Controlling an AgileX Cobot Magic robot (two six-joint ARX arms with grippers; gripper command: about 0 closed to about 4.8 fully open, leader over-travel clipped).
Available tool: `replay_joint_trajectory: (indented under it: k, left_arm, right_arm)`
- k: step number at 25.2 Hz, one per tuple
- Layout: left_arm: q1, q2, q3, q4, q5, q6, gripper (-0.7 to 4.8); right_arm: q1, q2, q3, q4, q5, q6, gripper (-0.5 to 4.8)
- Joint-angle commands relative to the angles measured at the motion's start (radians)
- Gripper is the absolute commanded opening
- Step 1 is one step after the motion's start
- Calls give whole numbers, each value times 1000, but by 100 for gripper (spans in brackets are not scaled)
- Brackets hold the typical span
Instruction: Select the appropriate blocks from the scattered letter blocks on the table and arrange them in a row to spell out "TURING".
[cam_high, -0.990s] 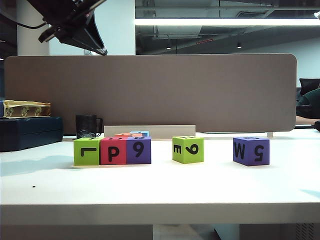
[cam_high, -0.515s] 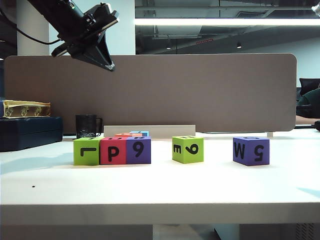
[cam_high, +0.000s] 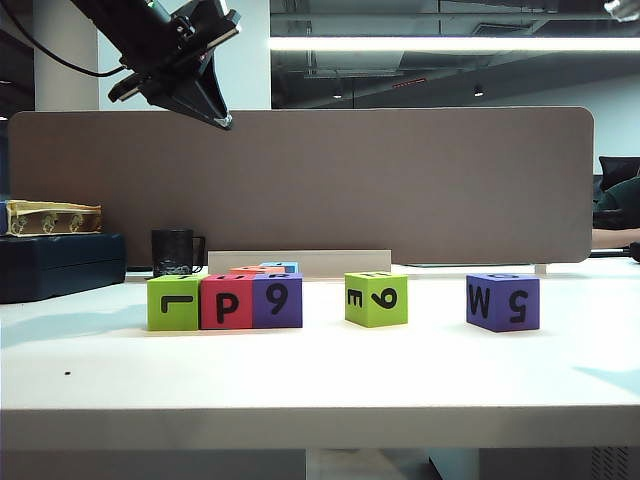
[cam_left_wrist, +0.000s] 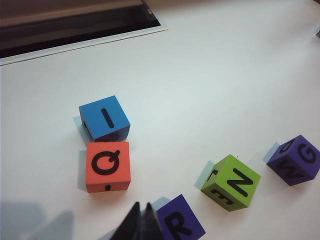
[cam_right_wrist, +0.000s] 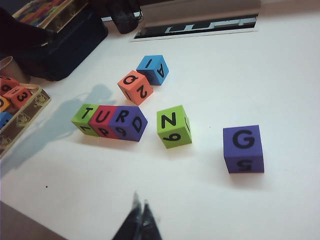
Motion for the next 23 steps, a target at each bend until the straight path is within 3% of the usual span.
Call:
replay_joint_trajectory:
  k: [1, 16, 23]
  left_arm:
    - [1, -2, 6, 5, 0, 8, -6]
    - [1, 14, 12, -18, 0, 8, -6]
    - [-11, 110, 120, -121, -20, 4, -6]
  right_arm:
    - [0, 8, 18, 31, -5, -4, -1]
    - [0, 11, 29, 50, -5, -3, -1]
    - [0, 12, 29, 37, -5, -4, -1]
